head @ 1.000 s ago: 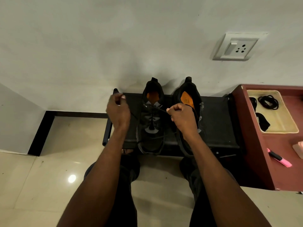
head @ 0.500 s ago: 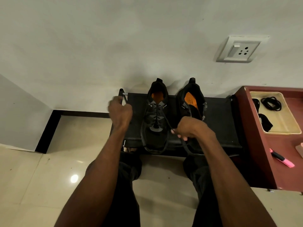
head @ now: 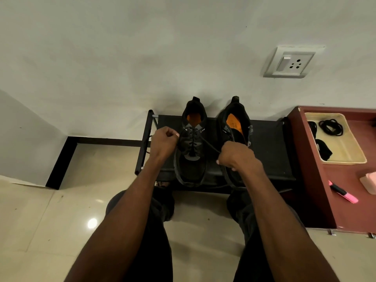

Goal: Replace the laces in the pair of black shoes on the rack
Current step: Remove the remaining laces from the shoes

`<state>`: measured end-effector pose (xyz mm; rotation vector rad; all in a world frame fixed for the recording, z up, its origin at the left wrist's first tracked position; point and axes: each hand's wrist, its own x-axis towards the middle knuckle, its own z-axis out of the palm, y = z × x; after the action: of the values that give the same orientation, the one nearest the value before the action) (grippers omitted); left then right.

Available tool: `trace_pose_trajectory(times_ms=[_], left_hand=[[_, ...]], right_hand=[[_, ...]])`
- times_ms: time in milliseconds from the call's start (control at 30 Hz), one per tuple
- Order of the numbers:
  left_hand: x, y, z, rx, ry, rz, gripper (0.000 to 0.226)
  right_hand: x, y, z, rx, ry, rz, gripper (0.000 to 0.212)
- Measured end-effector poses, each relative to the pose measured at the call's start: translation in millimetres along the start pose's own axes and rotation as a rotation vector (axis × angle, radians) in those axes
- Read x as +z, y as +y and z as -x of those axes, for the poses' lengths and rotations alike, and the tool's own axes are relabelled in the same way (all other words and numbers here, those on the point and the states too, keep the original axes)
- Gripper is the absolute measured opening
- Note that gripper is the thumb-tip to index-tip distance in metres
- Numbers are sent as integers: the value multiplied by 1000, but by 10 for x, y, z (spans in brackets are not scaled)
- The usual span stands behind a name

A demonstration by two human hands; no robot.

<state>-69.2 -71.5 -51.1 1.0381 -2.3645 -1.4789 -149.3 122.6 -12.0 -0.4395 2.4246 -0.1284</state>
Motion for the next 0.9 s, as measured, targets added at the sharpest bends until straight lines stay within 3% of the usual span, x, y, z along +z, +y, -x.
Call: trace_pose_trajectory(times_ms=[100,167,233,533,633,733,833,900], left_hand=[[51,-22,-51,170,117,1,12],[126,-51,-117,255,110,-16,19],[199,-67,-175,313,59,-31,24],[298,-151,-420,466,-117,-262,35],[320,-102,-472,341,-117,-180,34],[384,-4,-501,226,26,-50,27],[418,85,-528,115,104,-6,18],[400,131,-551,37,124,-53,25]], right_hand=[[5,-72,-76,-217,275,-197,25],[71,-136,-153,-324,508,-394,18],[158,-197,-274,-410,594,-504,18],[393,-360,-724,-535,619,-526,27],[374,-365,-748,-431,606,-614,29],[304,-442,-725,-206,548,-719,35],[262,-577,-709,-133,548,-650,41],[242,-612,-716,-104,556,-624,46]])
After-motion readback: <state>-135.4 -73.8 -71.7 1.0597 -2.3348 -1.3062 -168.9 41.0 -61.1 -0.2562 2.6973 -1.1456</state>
